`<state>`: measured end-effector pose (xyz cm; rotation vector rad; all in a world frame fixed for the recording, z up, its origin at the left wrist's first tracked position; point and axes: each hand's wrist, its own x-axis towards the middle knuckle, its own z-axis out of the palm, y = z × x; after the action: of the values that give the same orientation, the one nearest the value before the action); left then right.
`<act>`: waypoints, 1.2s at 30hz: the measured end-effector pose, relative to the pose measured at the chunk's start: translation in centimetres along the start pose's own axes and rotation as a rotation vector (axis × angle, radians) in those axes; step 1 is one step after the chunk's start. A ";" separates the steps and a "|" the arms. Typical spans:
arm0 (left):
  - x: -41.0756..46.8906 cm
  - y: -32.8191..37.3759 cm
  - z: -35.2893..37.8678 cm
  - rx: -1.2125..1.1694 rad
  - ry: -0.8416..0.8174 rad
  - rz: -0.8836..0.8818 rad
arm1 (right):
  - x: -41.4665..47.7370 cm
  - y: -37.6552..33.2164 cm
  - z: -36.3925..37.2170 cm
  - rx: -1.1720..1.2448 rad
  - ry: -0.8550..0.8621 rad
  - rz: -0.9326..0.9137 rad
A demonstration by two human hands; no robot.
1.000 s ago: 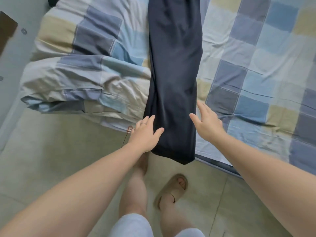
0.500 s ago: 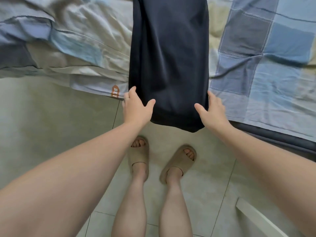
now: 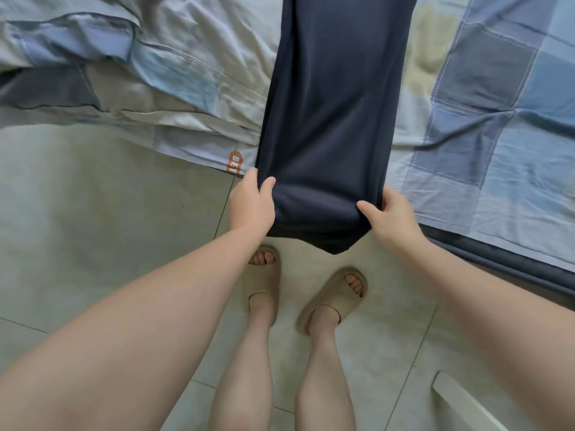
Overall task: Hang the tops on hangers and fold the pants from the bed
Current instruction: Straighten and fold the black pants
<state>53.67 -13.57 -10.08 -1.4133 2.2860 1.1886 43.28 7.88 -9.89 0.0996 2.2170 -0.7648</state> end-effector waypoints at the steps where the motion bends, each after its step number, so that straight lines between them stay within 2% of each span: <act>1: 0.3 -0.3 0.0 0.034 0.017 0.019 | 0.1 -0.2 0.3 -0.060 0.046 -0.010; 4: 1.2 -0.4 0.0 0.065 0.074 0.057 | 0.6 -0.8 1.0 -0.069 0.099 0.002; 8: 1.6 -0.7 0.4 0.043 0.068 0.058 | 0.7 -1.2 1.3 0.231 0.123 0.080; 10: 1.2 -0.7 0.4 0.054 0.014 0.023 | 0.6 -0.9 1.4 0.328 0.089 0.100; 14: -0.5 -0.8 -0.1 0.008 -0.051 -0.032 | -0.2 0.3 1.8 0.378 -0.021 0.136; 17: -2.0 -1.1 -1.1 -0.011 -0.165 -0.062 | -1.6 1.4 1.8 0.418 -0.100 0.227; 21: -4.0 -2.1 -2.4 0.102 -0.408 -0.112 | -5.4 2.2 1.7 0.347 -0.186 0.346; 23: -5.8 -2.3 -3.2 0.016 -0.476 -0.188 | -8.1 2.1 1.7 0.311 -0.159 0.390; 27: -9.7 -1.2 -5.4 -0.185 -0.517 -0.317 | -13.5 0.8 1.3 0.425 -0.095 0.461; 32: -13.7 0.8 -10.3 -0.172 -0.550 -0.281 | -19.4 -3.3 -1.2 0.583 -0.037 0.455; 36: -16.5 2.6 -15.7 -0.193 -0.502 -0.267 | -24.5 -7.6 -3.9 0.679 -0.005 0.451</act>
<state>63.67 -13.46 10.53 -1.2478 1.6312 1.4974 55.56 7.83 12.95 0.8913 1.7393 -1.2046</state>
